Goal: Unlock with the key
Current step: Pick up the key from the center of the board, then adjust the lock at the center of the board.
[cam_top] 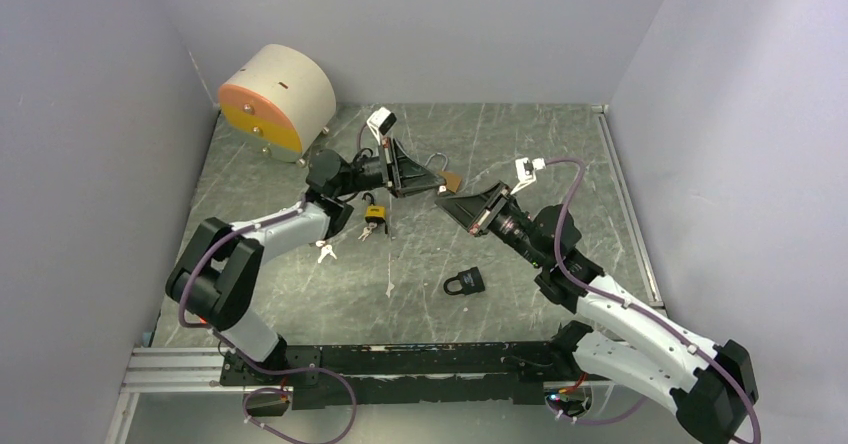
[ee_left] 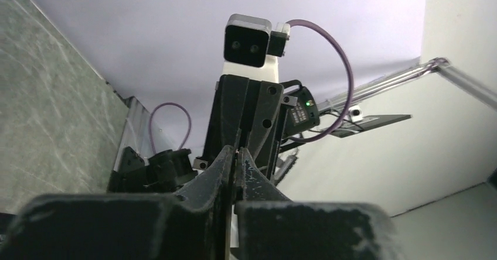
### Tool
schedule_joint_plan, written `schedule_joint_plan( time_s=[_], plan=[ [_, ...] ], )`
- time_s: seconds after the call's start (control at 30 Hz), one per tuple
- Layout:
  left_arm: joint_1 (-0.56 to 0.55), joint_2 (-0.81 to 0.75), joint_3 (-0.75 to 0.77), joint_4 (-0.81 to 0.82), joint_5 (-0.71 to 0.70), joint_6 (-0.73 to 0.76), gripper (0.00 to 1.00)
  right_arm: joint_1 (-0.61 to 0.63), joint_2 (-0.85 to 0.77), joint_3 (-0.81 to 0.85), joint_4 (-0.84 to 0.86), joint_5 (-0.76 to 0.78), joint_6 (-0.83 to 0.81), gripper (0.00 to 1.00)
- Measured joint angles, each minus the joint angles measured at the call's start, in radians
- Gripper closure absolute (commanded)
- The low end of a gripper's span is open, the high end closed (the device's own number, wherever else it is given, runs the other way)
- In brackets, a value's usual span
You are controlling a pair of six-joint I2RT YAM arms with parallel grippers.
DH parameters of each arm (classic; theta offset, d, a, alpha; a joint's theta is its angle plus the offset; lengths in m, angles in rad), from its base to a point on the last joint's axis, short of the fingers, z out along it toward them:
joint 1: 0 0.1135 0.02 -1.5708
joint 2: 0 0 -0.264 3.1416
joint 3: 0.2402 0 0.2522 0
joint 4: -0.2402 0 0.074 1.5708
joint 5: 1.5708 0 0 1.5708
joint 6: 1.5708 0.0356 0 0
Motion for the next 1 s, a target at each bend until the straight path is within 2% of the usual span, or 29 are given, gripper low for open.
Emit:
schedule_joint_plan(
  time_s=[0.07, 0.13, 0.2, 0.3, 0.43, 0.57, 0.7, 0.77, 0.87, 1.0],
  plan=[
    [0.0, -0.024, -0.004, -0.046, -0.005, 0.033, 0.56, 0.002, -0.005, 0.0, -0.007, 0.0, -0.005, 1.0],
    [0.0, -0.061, -0.016, -0.114, -0.008, 0.073, 0.36, 0.001, -0.014, 0.0, -0.026, 0.011, -0.016, 1.0],
    [0.0, -0.116, -0.026, -0.217, -0.018, 0.13, 0.26, -0.001, -0.031, -0.002, -0.059, 0.031, -0.031, 1.0],
    [0.0, -0.21, -0.026, -0.43, -0.066, 0.259, 0.22, -0.003, -0.071, -0.015, -0.114, 0.061, -0.051, 1.0],
    [-0.015, -0.348, -0.018, -0.777, -0.205, 0.466, 0.24, -0.005, -0.137, -0.046, -0.231, 0.124, -0.07, 1.0],
    [-0.077, -0.354, -0.016, -0.974, -0.264, 0.613, 0.27, -0.01, -0.163, -0.053, -0.416, 0.232, -0.064, 1.0],
    [-0.178, -0.209, -0.016, -1.071, -0.28, 0.753, 0.32, -0.015, -0.142, -0.055, -0.628, 0.354, -0.005, 1.0],
    [-0.218, -0.109, -0.012, -1.104, -0.276, 0.824, 0.37, -0.019, -0.128, -0.069, -0.702, 0.393, 0.038, 1.0],
    [-0.25, 0.047, 0.008, -1.128, -0.229, 0.895, 0.42, -0.029, -0.117, -0.117, -0.788, 0.428, 0.109, 1.0],
    [-0.273, 0.168, 0.02, -1.123, -0.179, 0.941, 0.43, -0.035, -0.127, -0.179, -0.853, 0.443, 0.176, 1.0]
  ],
)
